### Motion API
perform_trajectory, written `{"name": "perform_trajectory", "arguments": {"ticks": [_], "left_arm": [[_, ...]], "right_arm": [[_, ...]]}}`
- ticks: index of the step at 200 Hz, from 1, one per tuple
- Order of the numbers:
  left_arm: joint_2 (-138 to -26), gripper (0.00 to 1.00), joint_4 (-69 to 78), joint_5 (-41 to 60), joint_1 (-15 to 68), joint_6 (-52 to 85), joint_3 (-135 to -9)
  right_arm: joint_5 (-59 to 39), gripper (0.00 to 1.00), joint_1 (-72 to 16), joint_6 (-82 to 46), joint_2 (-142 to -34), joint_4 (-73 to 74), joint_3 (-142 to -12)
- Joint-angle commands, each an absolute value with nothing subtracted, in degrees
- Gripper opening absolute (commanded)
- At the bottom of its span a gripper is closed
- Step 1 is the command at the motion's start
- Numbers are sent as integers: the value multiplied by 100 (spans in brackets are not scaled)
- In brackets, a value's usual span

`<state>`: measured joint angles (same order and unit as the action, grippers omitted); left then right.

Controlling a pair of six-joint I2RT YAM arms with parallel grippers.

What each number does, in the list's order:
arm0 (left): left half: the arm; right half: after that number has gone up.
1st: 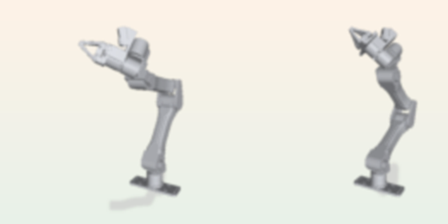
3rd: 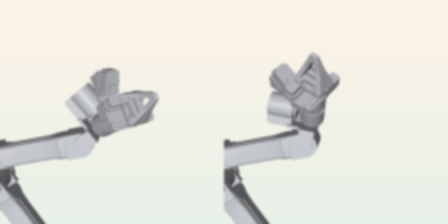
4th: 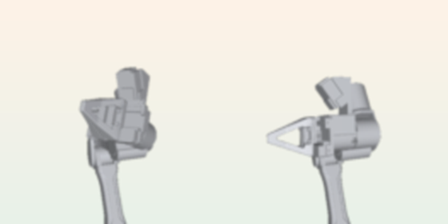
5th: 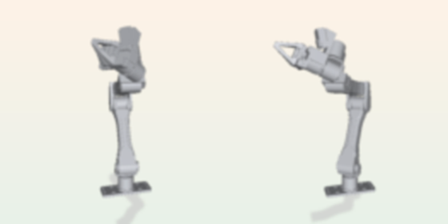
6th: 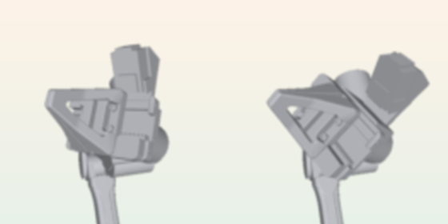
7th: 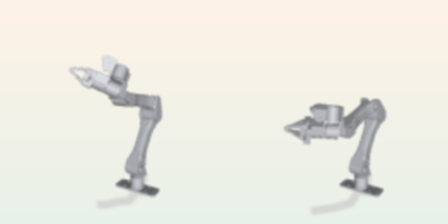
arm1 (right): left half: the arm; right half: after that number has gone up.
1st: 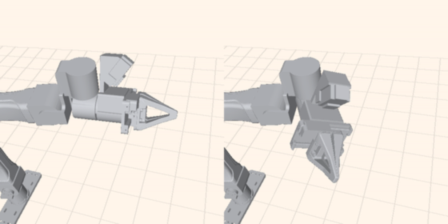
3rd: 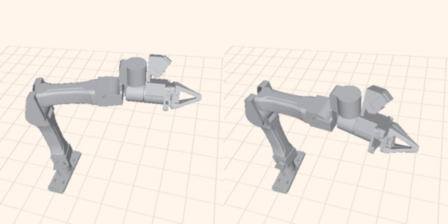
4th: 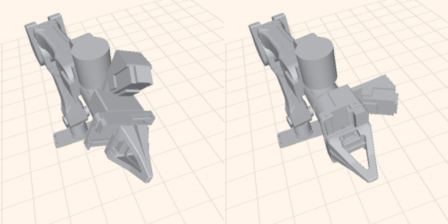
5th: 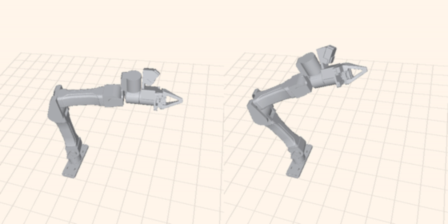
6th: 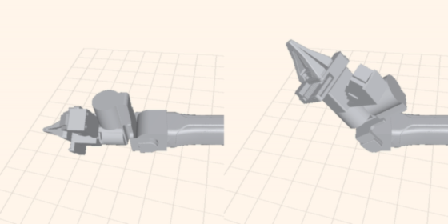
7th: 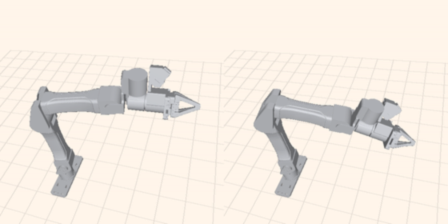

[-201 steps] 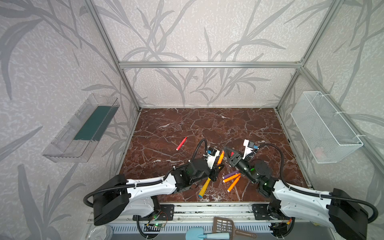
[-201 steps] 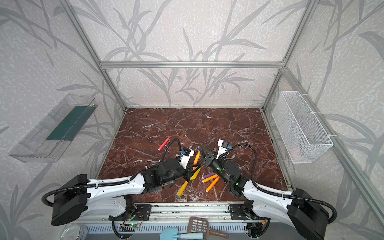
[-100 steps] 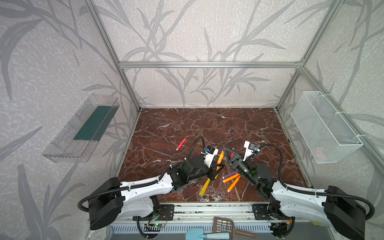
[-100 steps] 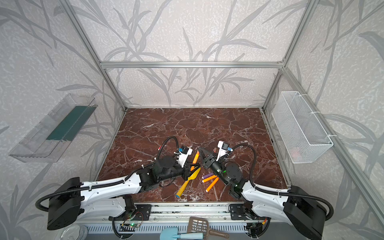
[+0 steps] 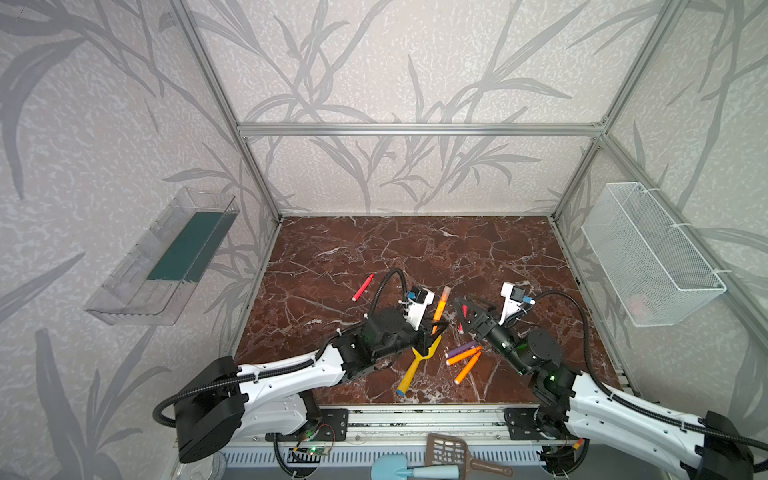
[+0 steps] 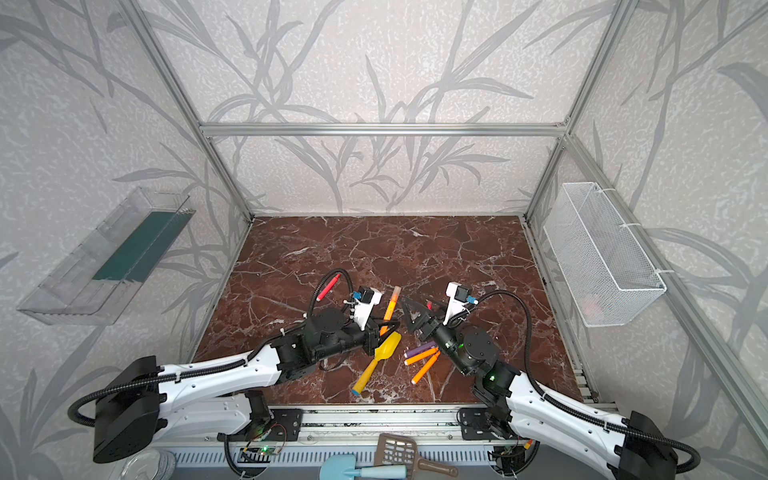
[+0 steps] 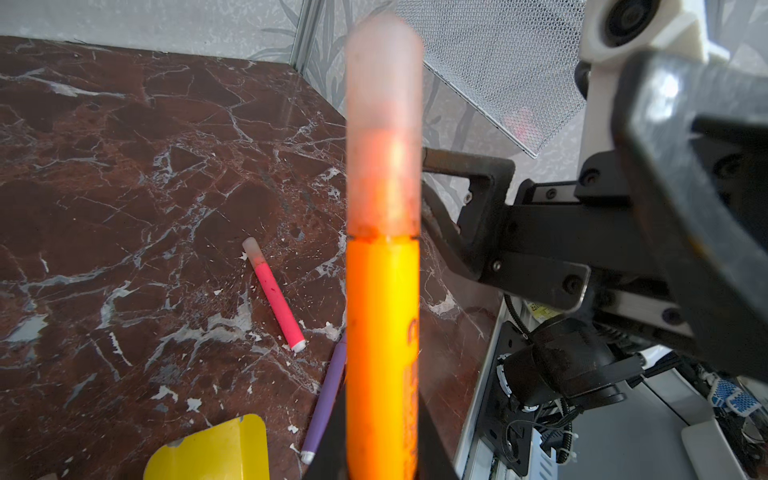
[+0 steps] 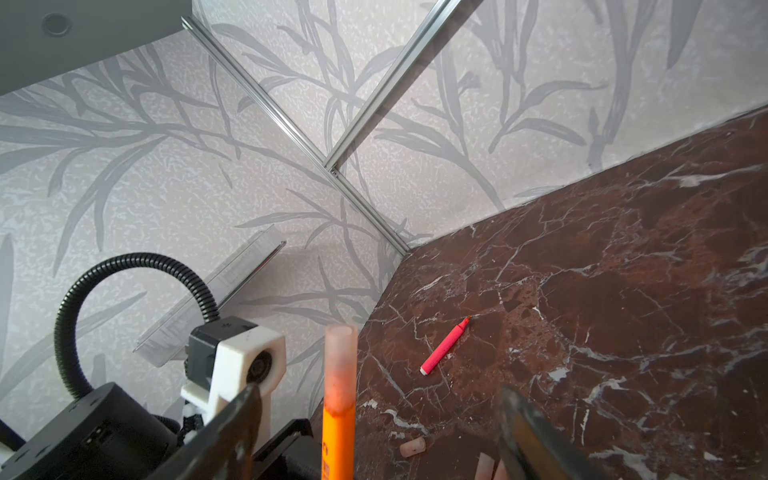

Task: Insert the pens into the pen caps
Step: 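Lower the right gripper to push the pale pink cap onto the orange marker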

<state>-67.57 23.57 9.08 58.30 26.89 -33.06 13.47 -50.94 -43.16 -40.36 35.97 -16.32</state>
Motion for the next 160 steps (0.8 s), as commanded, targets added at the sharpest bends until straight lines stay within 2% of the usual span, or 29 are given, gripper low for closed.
{"name": "perform_trajectory", "arguments": {"ticks": [1,43,87,160], "left_arm": [[-6705,0,2366,905,5903,2339,-3232],[-6871,0,2382,981,6058,2033,-3234],[-7142,0,2426,987,6177,1942,-3366],[-7529,0,2476,873,6233,1942,-3559]], "right_arm": [[1471,89,-4937,-4101,-3964,3074,-1947],[831,89,-4443,-4298,-4446,2889,-2404],[207,71,-4333,-4594,-5382,3293,-2710],[63,39,-4335,-4764,-5808,3473,-2839]]}}
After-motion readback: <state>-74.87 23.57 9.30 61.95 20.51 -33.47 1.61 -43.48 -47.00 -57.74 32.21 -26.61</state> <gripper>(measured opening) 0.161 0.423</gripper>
